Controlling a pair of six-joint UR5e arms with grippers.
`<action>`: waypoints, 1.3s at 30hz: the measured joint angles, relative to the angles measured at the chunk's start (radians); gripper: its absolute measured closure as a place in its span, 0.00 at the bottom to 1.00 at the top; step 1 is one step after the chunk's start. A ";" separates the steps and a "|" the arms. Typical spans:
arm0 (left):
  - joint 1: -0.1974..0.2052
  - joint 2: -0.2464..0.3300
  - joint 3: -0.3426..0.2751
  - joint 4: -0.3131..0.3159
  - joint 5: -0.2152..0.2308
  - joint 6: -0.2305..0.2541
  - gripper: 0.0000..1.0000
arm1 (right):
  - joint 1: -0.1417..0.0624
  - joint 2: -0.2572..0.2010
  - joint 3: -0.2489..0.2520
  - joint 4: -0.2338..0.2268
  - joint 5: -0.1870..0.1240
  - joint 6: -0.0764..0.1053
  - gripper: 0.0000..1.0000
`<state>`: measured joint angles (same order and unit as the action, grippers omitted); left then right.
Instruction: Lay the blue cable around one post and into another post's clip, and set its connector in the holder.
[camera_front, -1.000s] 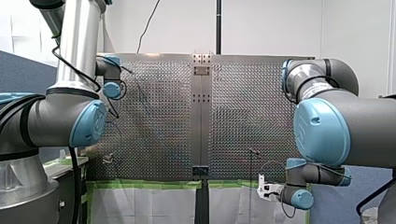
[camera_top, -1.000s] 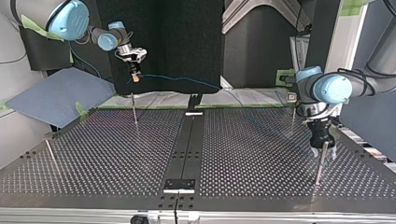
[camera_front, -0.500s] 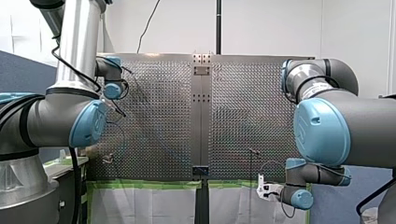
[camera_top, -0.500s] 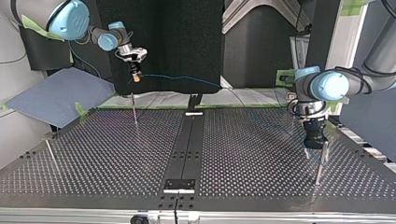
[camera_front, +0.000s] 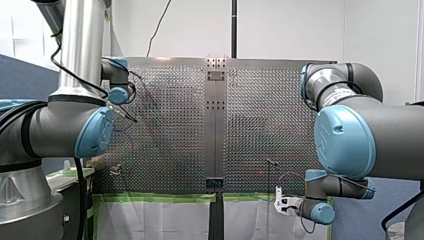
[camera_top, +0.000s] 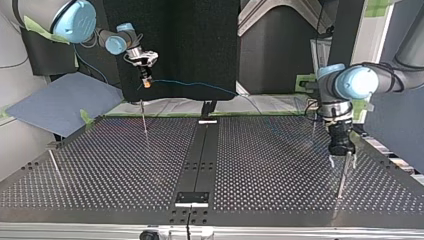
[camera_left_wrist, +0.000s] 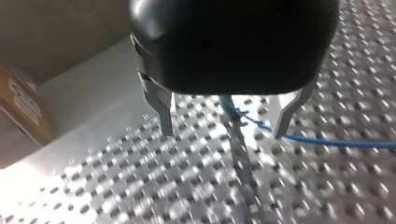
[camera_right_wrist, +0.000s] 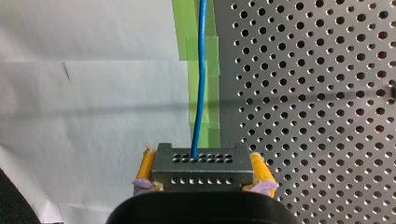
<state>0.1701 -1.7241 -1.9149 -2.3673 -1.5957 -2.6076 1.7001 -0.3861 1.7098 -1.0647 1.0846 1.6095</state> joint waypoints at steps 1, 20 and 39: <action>0.000 0.006 0.000 -0.003 0.004 -0.007 0.01 | 0.000 0.000 0.000 0.000 0.000 0.000 1.00; 0.048 0.057 -0.050 -0.099 -0.066 -0.164 0.01 | 0.006 0.000 0.000 0.002 0.000 0.001 1.00; 0.125 0.225 -0.080 -0.270 -0.149 -0.029 0.01 | 0.018 0.000 -0.009 0.035 0.000 -0.003 1.00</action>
<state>0.2955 -1.4986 -1.9945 -2.6372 -1.7449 -2.6364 1.7184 -0.3861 1.7006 -1.0296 1.0846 1.6065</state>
